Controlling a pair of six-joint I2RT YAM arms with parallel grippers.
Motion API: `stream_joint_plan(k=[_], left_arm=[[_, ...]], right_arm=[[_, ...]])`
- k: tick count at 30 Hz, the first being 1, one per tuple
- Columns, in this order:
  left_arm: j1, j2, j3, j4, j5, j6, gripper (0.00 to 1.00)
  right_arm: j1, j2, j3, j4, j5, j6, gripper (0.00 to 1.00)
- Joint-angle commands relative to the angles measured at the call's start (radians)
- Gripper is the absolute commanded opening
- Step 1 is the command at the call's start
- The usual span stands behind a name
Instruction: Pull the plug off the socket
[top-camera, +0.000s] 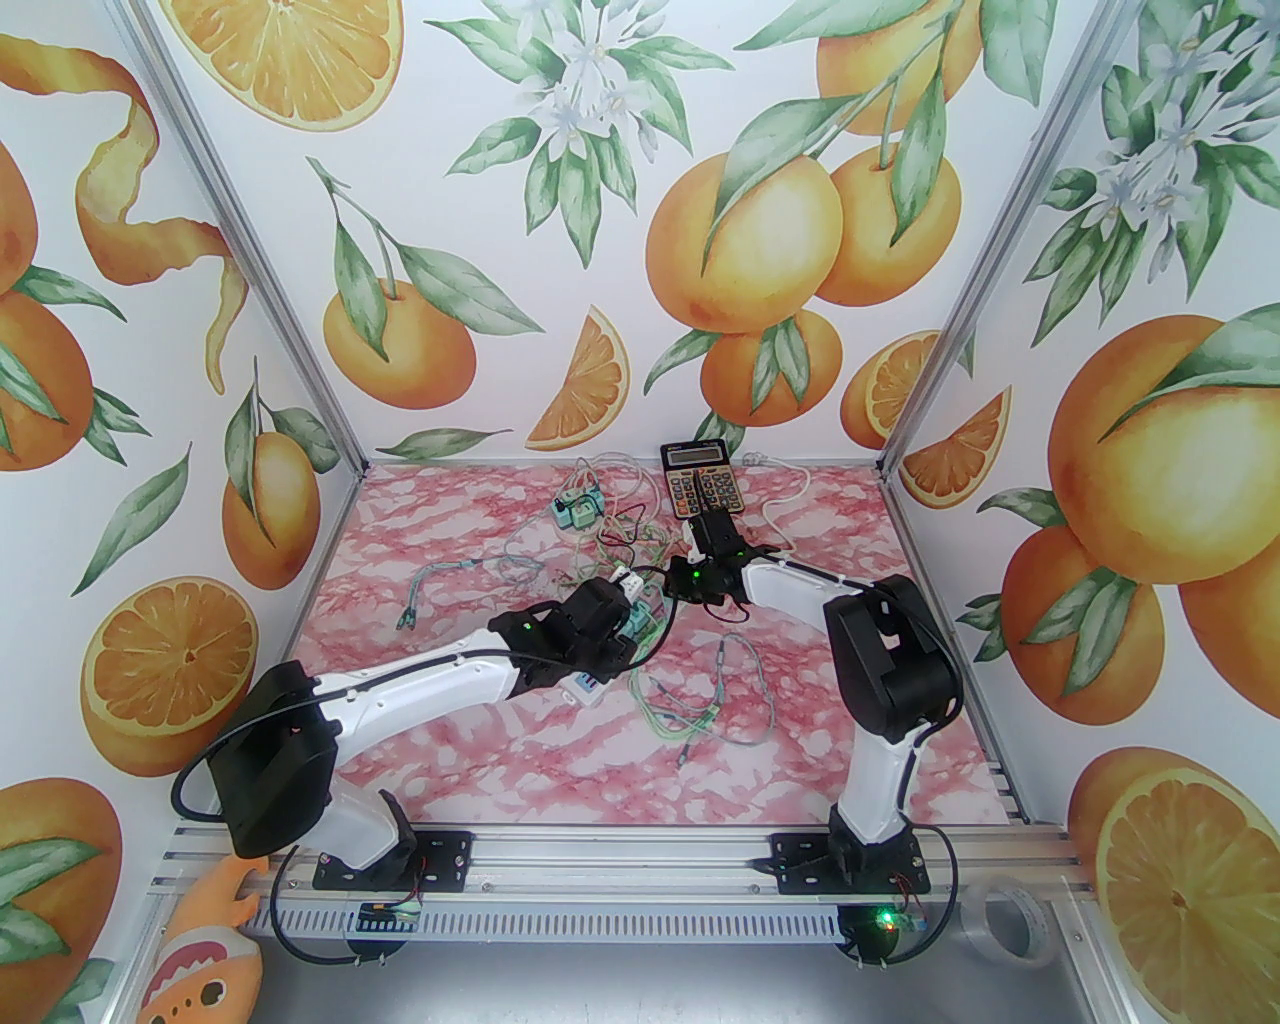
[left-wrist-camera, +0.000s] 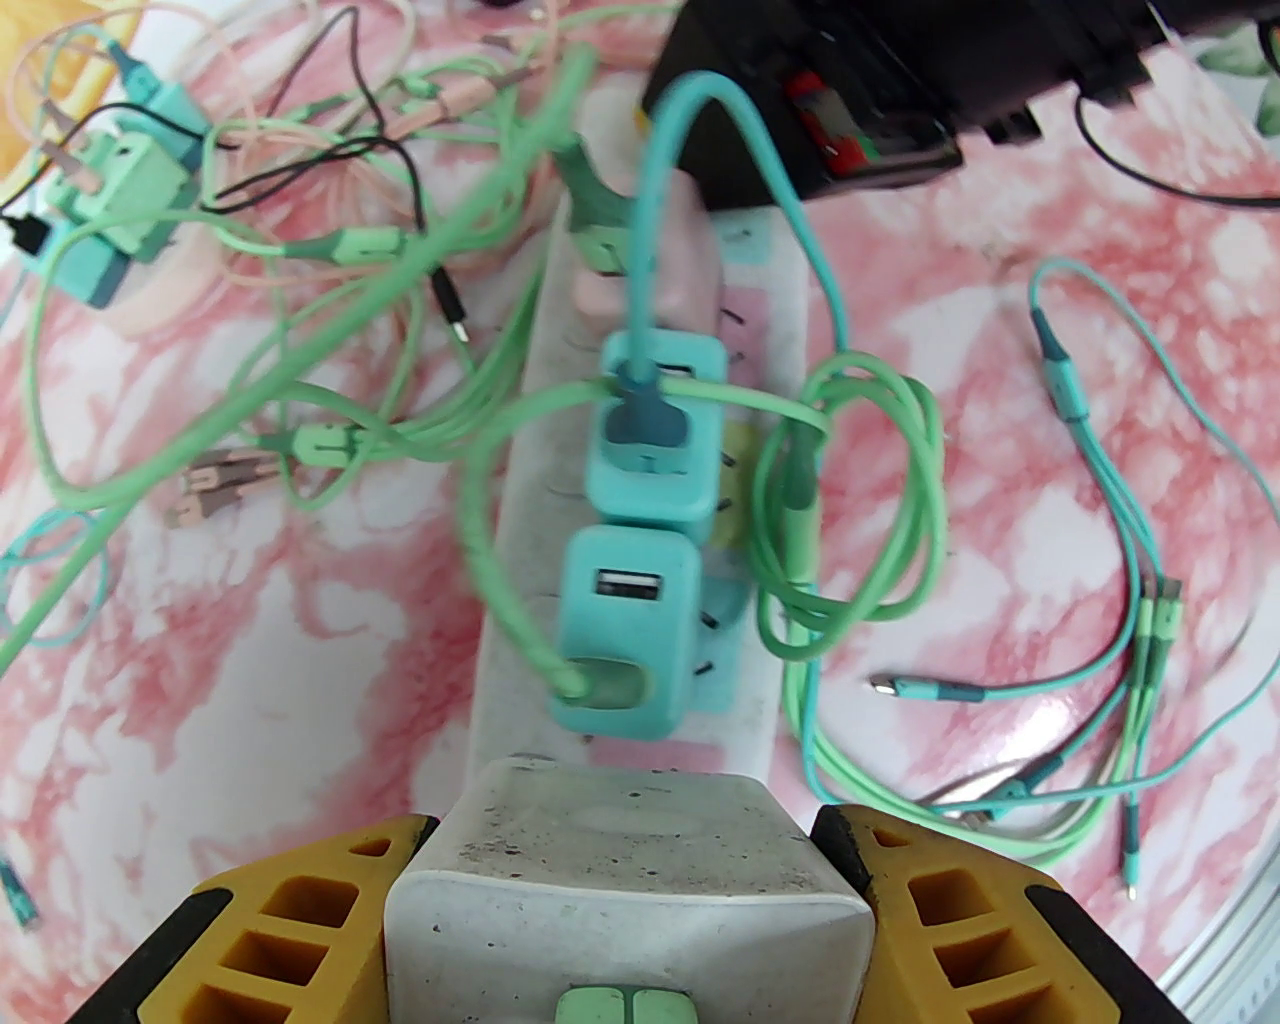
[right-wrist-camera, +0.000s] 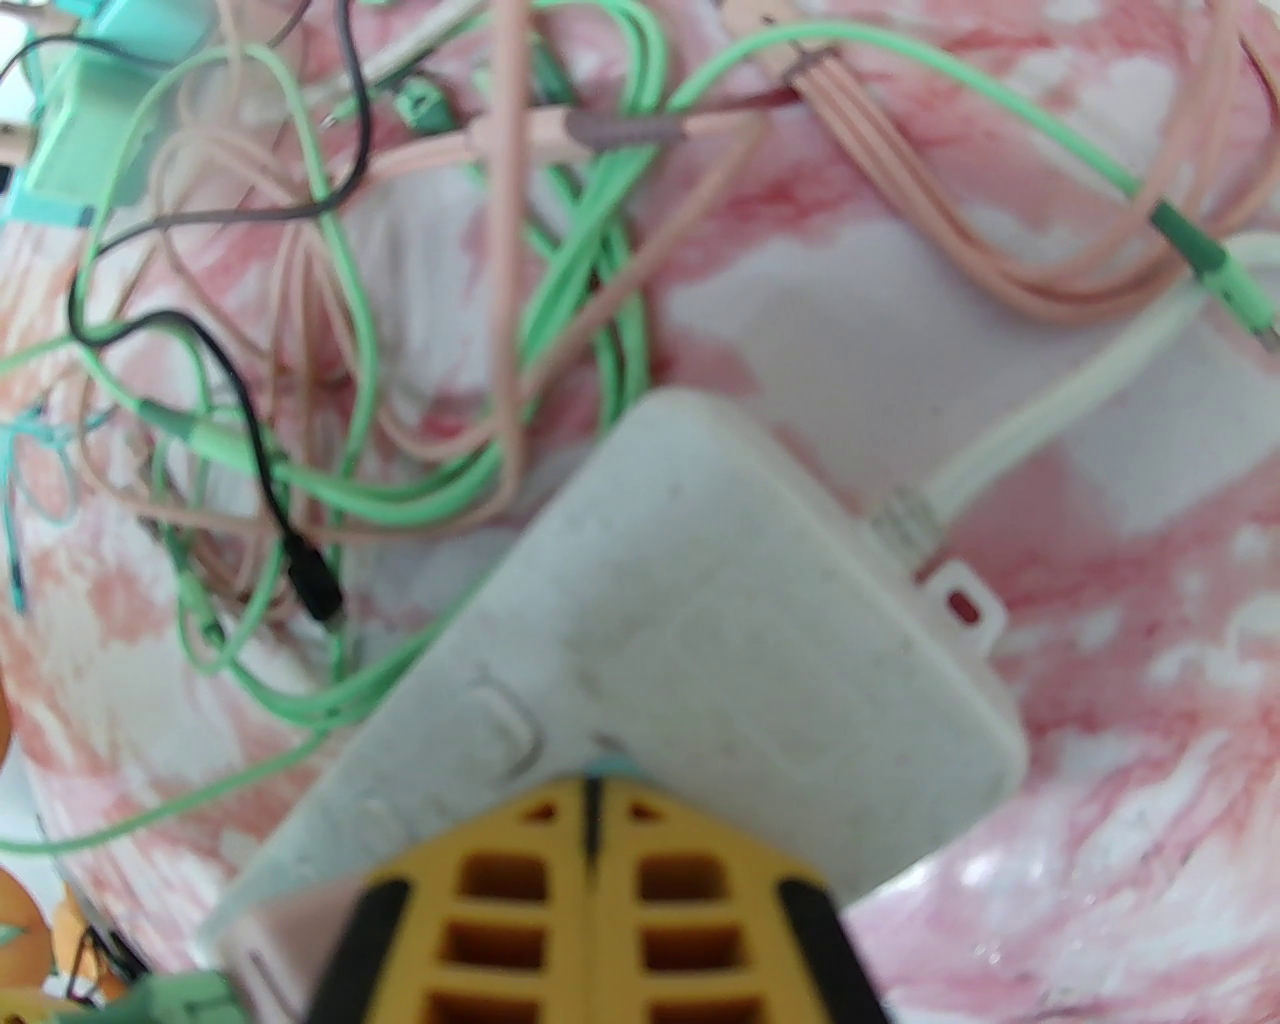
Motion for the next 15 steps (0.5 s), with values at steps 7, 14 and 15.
stream_joint_plan(k=[7,14,15], left_arm=[[0.155,-0.187,-0.058,-0.060,0.027,-0.086,0.35],[0.367,-0.351,-0.204,-0.048,0.091,-0.206,0.36],[0.402,-0.373,-0.227,-0.042,0.110,-0.225,0.37]], right_arm=[[-0.003,-0.051,-0.008,-0.135,0.084,-0.017,0.07],[-0.004,-0.109,0.026,-0.152,0.051,-0.020,0.31],[-0.003,-0.116,0.026,-0.154,0.050,-0.018,0.35]])
